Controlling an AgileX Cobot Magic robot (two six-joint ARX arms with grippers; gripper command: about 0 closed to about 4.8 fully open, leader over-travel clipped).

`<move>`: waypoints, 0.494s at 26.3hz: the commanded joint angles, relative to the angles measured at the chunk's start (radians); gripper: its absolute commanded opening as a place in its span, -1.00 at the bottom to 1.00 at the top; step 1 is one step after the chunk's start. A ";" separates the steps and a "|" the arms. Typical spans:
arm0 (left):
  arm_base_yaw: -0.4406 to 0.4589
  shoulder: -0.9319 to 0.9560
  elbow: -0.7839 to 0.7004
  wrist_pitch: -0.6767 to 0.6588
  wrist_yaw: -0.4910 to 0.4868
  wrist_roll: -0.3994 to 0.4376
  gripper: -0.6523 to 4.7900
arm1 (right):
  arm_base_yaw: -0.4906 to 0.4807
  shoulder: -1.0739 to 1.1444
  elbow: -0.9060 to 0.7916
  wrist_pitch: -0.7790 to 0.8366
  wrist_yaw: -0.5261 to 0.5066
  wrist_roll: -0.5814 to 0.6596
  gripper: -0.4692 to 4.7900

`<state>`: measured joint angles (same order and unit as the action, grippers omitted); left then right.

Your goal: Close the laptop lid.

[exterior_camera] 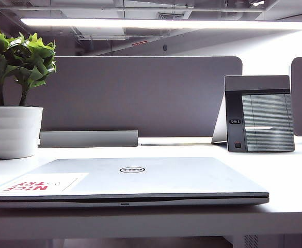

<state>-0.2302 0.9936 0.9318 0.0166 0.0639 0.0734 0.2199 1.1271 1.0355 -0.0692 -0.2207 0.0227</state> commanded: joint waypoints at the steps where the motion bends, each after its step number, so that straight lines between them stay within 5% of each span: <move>1: 0.000 -0.002 0.001 0.006 0.004 -0.003 -0.78 | 0.001 -0.004 0.002 0.013 0.002 0.004 -0.82; 8: -0.023 -0.042 0.001 -0.051 -0.018 0.010 -0.78 | 0.001 -0.004 0.002 0.013 0.002 0.004 -0.82; 10: -0.021 -0.065 0.001 -0.062 -0.097 0.123 -0.78 | 0.002 -0.003 0.002 0.018 0.002 0.004 -0.82; 13: -0.022 -0.096 0.001 -0.079 -0.193 0.158 -0.78 | 0.001 -0.004 0.002 0.006 0.003 0.004 -0.82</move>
<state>-0.2531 0.9077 0.9321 -0.0574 -0.0650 0.1989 0.2192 1.1271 1.0344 -0.0692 -0.2199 0.0231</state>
